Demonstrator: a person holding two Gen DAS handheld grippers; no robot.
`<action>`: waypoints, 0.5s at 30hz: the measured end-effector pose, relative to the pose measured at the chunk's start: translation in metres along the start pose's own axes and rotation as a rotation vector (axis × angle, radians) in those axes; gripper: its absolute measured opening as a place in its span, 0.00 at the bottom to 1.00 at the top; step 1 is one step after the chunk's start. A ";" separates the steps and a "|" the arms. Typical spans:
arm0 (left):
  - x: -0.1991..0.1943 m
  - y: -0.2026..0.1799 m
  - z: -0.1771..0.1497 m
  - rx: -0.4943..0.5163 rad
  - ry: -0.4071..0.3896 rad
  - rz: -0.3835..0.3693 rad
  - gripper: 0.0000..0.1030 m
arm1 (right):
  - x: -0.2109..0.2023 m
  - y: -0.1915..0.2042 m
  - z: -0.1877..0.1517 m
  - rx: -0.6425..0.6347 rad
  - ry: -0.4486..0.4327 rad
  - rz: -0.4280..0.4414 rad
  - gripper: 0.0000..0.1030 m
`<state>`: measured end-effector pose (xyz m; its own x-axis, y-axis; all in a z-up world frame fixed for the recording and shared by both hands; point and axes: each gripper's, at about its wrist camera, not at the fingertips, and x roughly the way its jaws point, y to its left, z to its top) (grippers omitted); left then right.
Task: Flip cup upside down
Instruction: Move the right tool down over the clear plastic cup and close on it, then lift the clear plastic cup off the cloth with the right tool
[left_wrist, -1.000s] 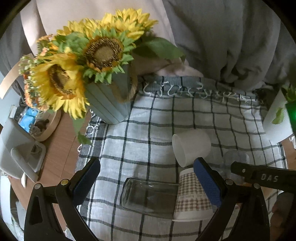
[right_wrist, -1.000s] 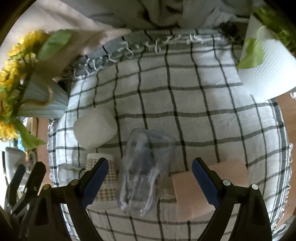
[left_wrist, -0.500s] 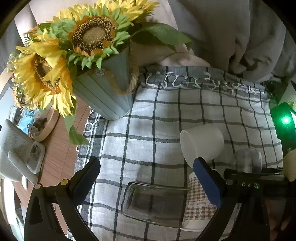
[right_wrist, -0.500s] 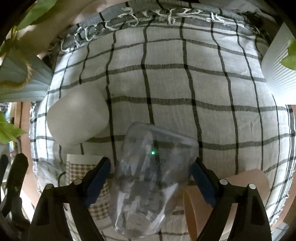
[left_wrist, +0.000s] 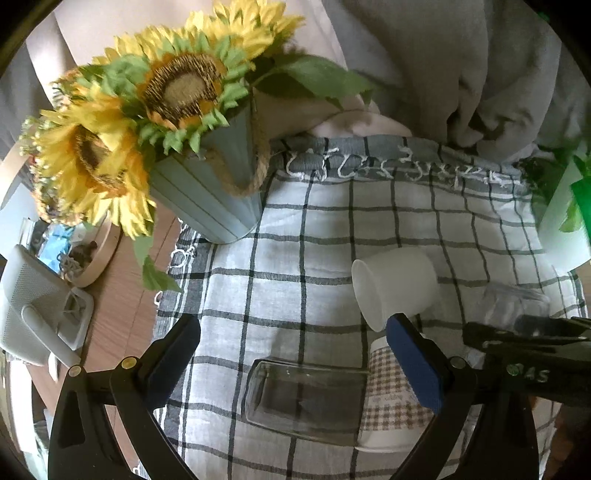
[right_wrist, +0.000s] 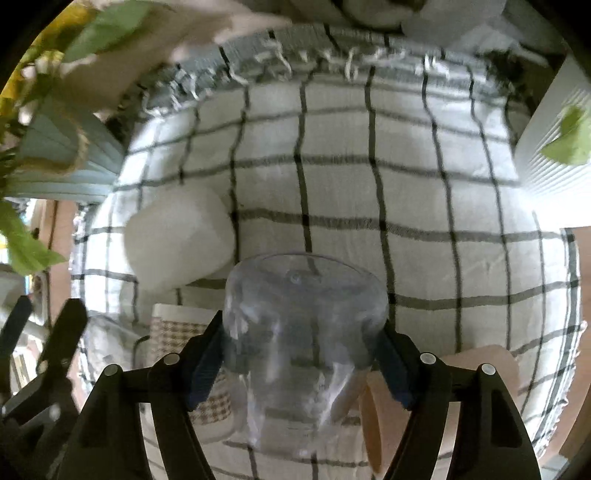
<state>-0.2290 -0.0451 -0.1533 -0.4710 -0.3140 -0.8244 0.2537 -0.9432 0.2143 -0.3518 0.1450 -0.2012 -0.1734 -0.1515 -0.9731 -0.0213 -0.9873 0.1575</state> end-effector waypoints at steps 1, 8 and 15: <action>-0.004 0.000 -0.001 -0.002 -0.007 0.000 1.00 | -0.008 -0.001 -0.003 0.003 -0.022 0.004 0.71; -0.045 0.001 -0.006 -0.005 -0.083 -0.003 1.00 | -0.062 -0.004 -0.020 0.014 -0.171 0.014 0.71; -0.086 0.001 -0.023 -0.014 -0.147 -0.019 1.00 | -0.110 -0.009 -0.055 0.014 -0.278 0.033 0.71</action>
<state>-0.1690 -0.0164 -0.0942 -0.5940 -0.3094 -0.7426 0.2546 -0.9479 0.1913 -0.2786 0.1681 -0.1044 -0.4374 -0.1630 -0.8844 -0.0239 -0.9810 0.1926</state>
